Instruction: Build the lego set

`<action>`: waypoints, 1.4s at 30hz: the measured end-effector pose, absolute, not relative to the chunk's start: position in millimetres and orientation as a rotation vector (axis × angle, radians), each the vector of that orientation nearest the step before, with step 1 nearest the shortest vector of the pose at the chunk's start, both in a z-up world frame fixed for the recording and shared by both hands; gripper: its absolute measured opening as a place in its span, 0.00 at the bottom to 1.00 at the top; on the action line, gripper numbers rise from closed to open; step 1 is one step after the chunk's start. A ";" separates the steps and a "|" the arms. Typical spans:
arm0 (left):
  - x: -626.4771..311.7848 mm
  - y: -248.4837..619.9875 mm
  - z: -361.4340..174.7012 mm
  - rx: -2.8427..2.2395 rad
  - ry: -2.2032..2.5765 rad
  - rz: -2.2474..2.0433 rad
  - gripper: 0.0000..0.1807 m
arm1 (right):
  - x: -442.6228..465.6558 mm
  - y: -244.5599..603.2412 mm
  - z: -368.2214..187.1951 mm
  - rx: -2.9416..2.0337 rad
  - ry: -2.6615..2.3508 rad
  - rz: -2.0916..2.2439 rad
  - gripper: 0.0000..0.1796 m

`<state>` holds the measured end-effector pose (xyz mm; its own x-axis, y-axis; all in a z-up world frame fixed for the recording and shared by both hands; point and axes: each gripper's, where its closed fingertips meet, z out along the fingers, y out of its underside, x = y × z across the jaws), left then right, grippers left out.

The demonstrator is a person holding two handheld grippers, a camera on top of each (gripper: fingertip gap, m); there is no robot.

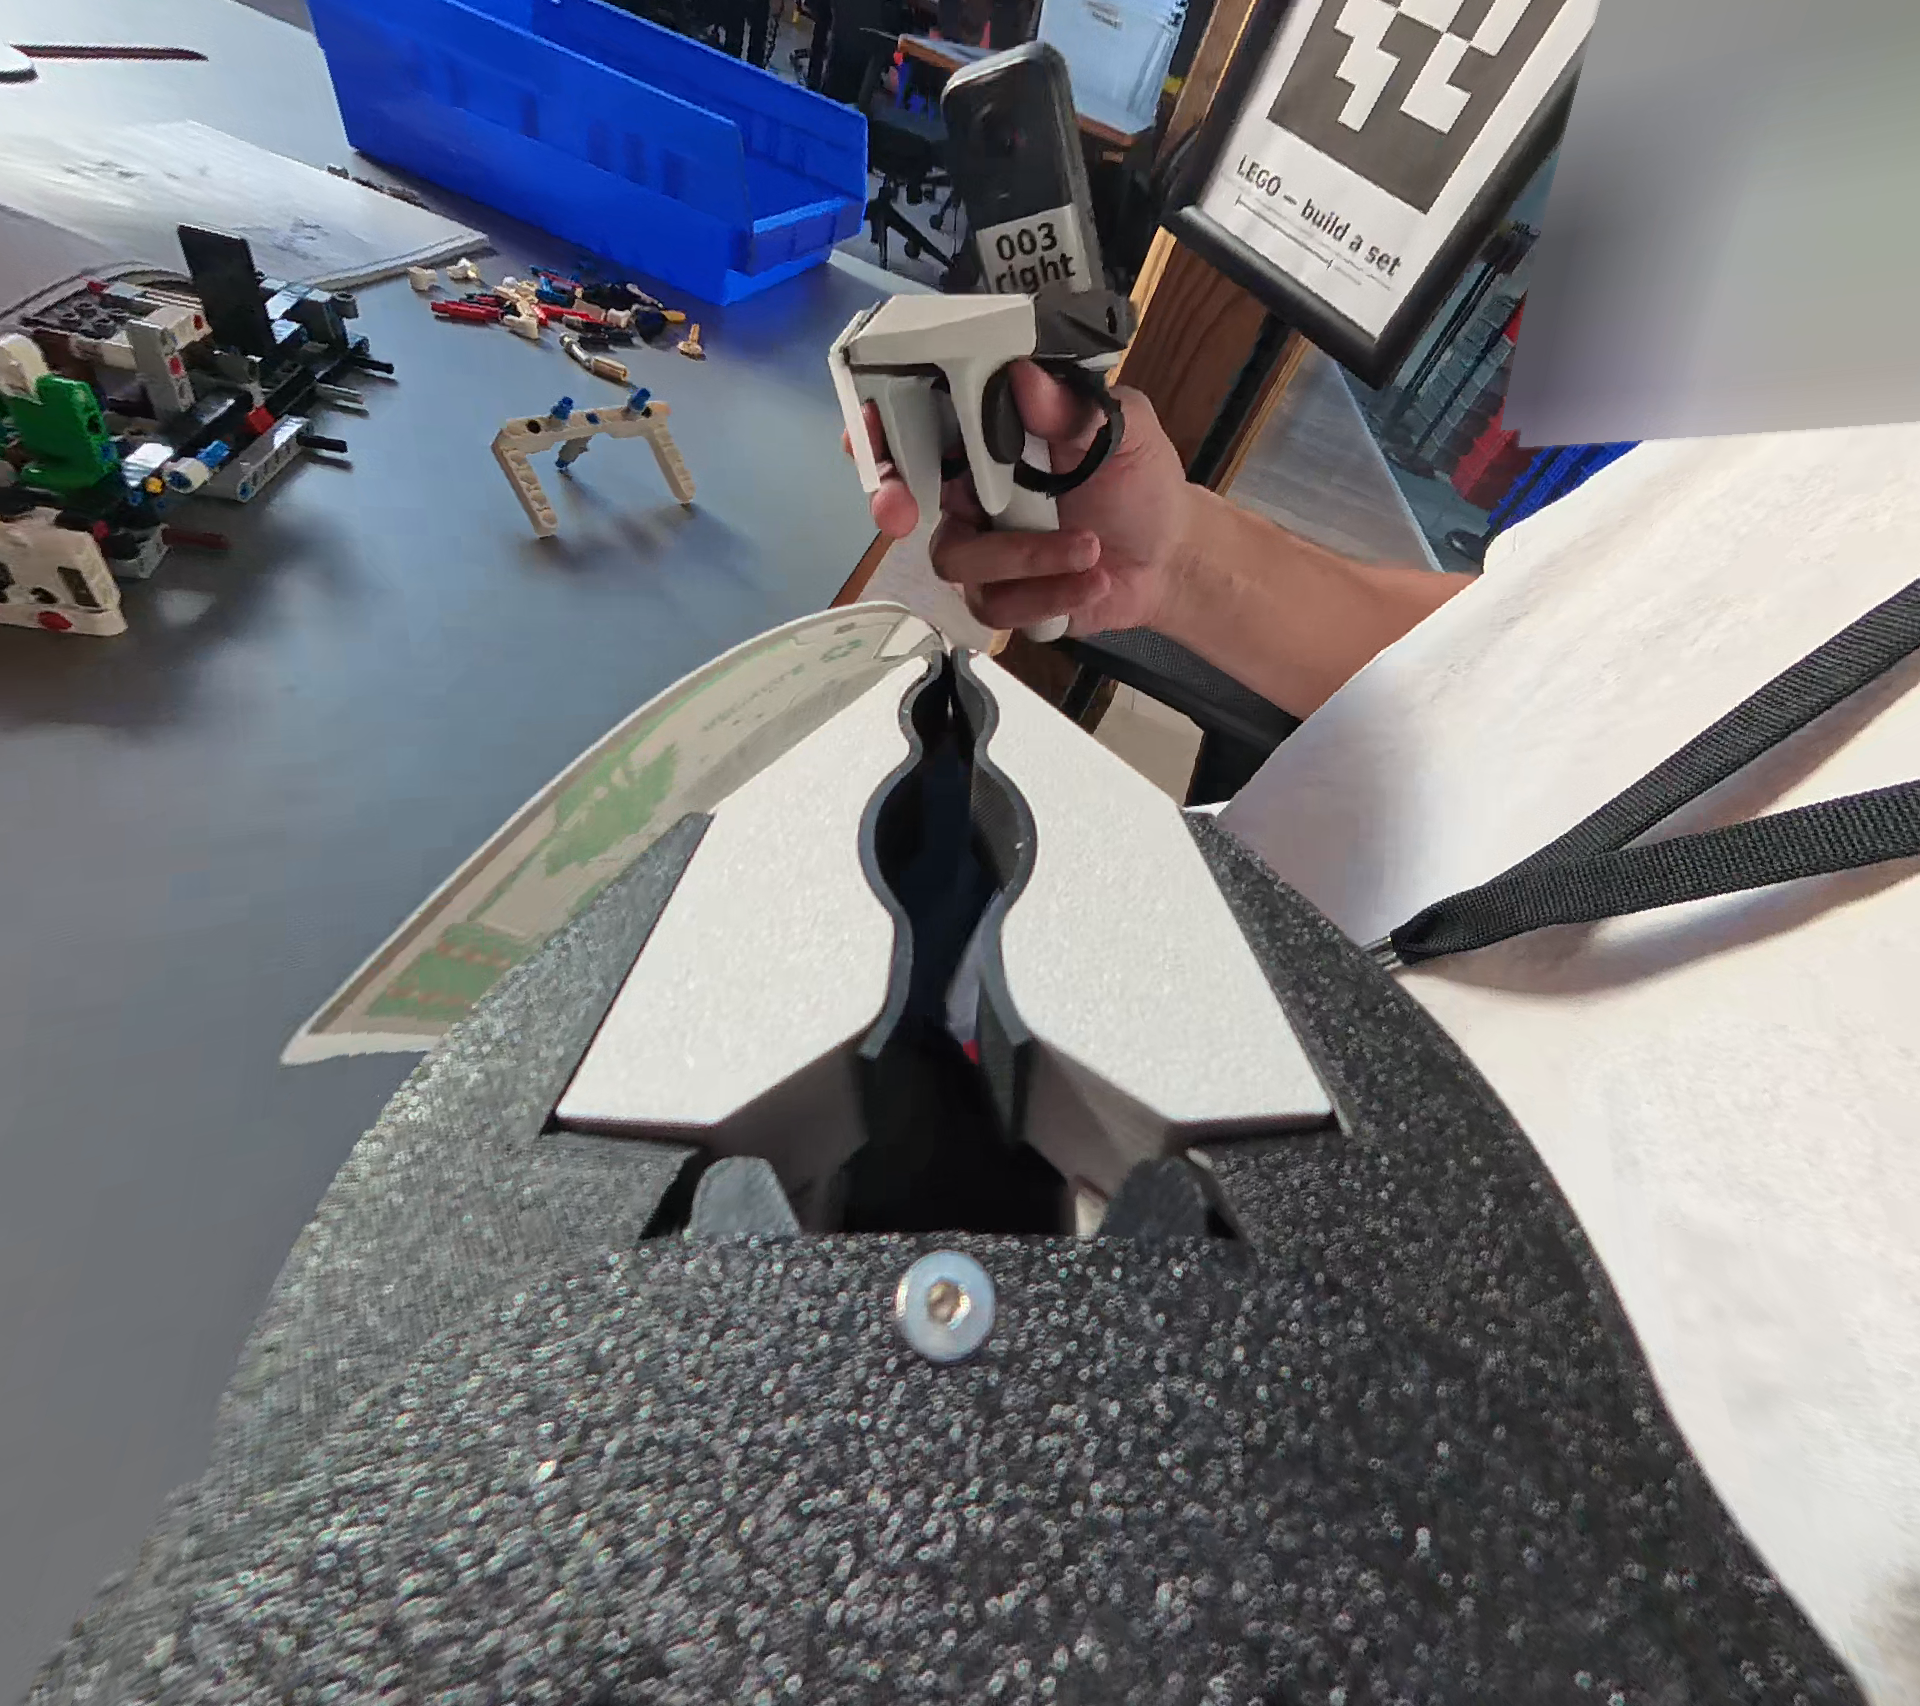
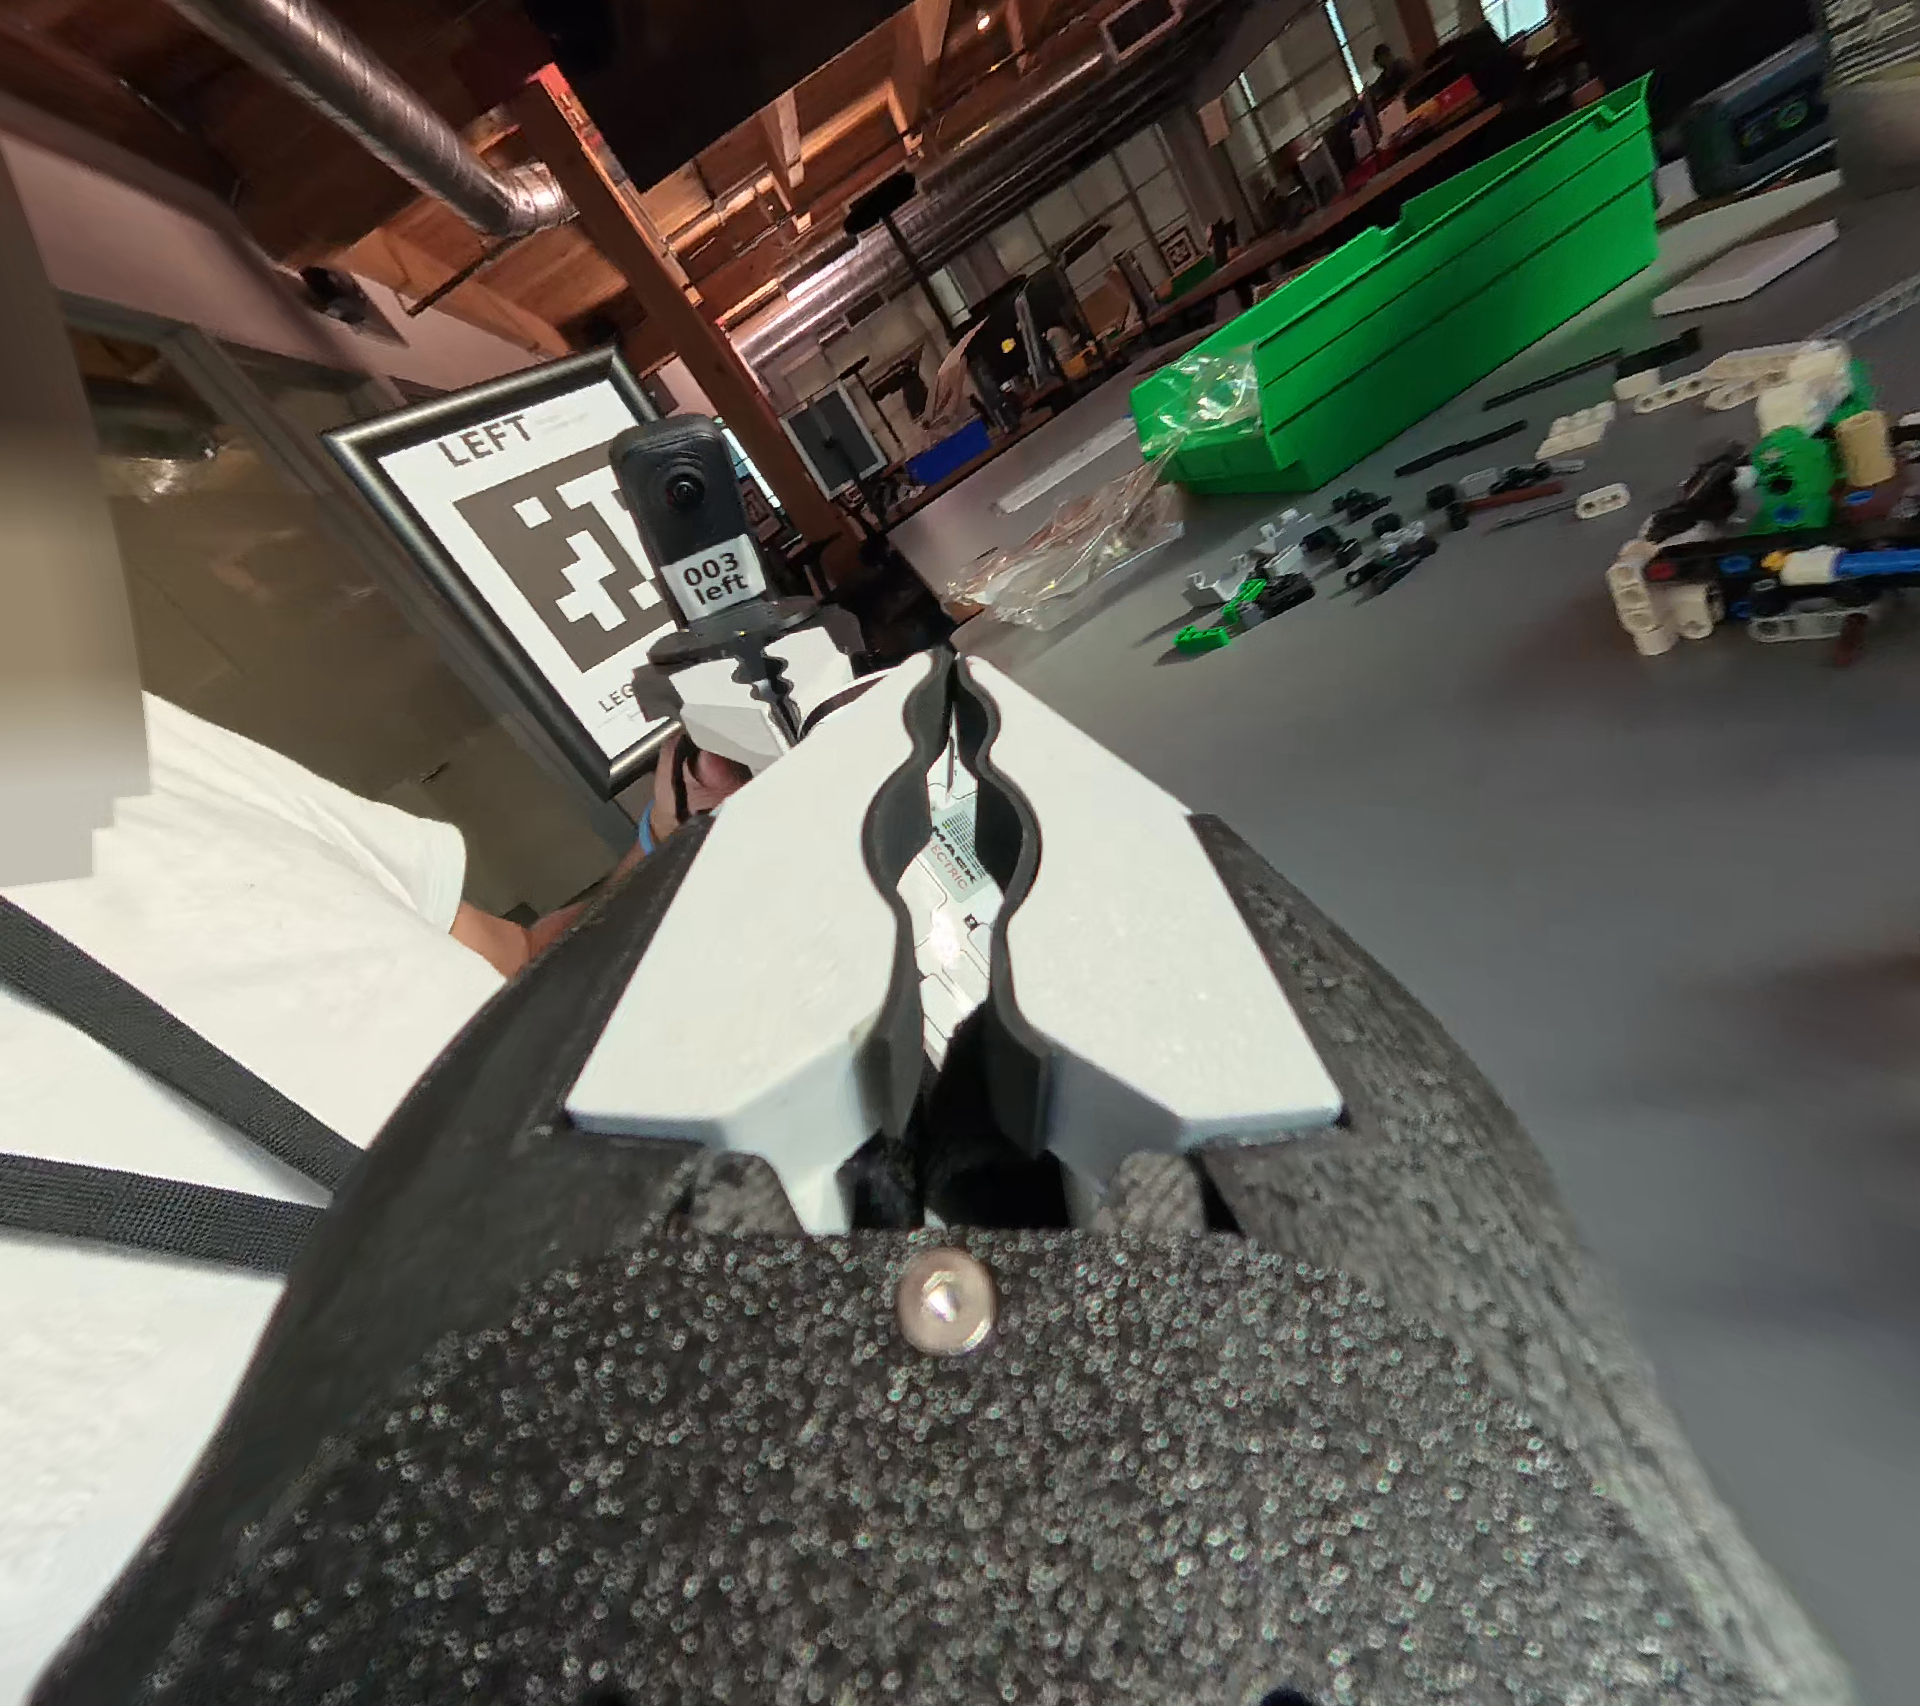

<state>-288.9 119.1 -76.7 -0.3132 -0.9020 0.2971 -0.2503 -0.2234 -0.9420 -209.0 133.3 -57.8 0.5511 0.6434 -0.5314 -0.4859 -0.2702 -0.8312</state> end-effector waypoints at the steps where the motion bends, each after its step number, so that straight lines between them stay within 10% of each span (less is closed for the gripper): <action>1: -289.5 125.9 -76.5 -1.404 1.521 -1.543 0.00 | -204.7 133.3 -56.3 -1.493 -0.159 1.050 0.00; 15: -325.3 423.6 165.4 -1.159 1.376 -1.080 0.00 | -119.4 182.0 -35.5 -1.556 -0.233 0.794 0.00; 24: -426.9 629.1 -19.6 -2.139 0.816 -1.419 0.00 | -77.2 209.5 -35.9 -1.567 -0.204 0.715 0.00; 36: -499.8 629.4 -75.3 -2.579 0.758 -1.285 0.00 | -82.5 211.3 -48.1 -1.642 -0.311 0.708 0.00; 42: -484.3 648.9 -68.4 -2.581 0.880 -0.825 0.24 | -78.5 206.8 -48.0 -1.704 -0.345 0.506 0.00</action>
<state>-484.3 648.9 -68.4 0.6491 -0.6311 0.4247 -0.4639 -0.7709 -0.4364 -78.5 206.8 -48.0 0.8583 0.4937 -0.1401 -0.0493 -0.1925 -0.9801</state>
